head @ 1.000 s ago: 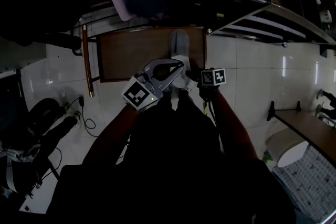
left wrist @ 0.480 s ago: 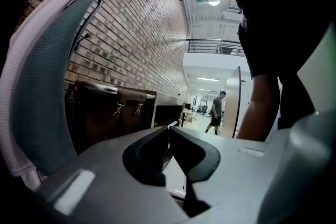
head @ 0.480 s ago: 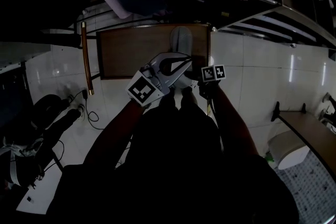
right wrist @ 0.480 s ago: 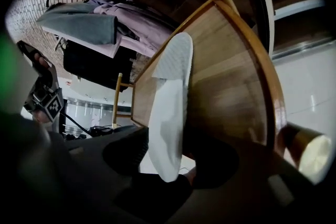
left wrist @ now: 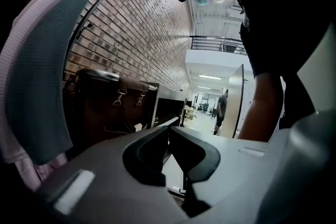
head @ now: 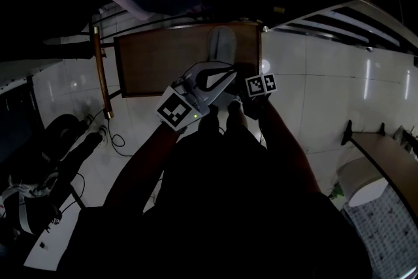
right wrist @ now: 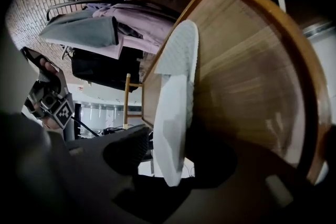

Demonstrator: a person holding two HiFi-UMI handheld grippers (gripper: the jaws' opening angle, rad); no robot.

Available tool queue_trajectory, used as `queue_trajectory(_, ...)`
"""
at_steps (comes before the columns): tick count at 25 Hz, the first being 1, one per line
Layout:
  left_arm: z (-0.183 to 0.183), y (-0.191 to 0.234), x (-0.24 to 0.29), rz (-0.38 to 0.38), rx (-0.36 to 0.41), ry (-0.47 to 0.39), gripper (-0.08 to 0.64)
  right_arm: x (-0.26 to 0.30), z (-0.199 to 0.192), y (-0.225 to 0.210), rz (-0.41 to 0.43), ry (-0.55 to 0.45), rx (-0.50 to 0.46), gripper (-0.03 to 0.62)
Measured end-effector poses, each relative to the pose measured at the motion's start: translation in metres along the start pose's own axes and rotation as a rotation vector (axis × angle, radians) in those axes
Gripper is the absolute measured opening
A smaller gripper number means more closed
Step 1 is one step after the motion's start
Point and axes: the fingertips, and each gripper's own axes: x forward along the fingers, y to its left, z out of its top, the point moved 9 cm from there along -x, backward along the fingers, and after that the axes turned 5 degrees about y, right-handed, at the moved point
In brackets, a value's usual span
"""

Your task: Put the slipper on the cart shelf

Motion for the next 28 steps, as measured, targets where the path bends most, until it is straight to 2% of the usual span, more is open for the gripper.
queue_trajectory(4,0.000,0.009,0.001,0.010,0.003,-0.002,0.014,0.012,0.003,0.002,-0.021,0.042,-0.001,0.211)
queue_trajectory(6,0.001,0.014,0.000,0.019,0.010,-0.008,0.014,0.018,0.004,0.002,-0.041,0.051,-0.007,0.106)
queue_trajectory(9,-0.001,0.018,-0.004,0.032,0.006,-0.006,0.014,0.023,0.003,0.003,-0.017,0.027,0.001,0.071)
queue_trajectory(12,-0.005,0.018,-0.008,0.038,0.001,-0.007,0.014,0.022,0.000,0.007,-0.018,0.000,-0.018,0.061)
queue_trajectory(18,-0.007,0.013,-0.016,0.029,0.004,-0.012,0.012,-0.006,0.003,0.031,-0.101,-0.076,-0.154,0.060)
queue_trajectory(28,0.019,-0.014,-0.042,-0.006,0.060,-0.026,0.012,-0.072,-0.013,0.114,-0.175,-0.257,-0.366,0.060)
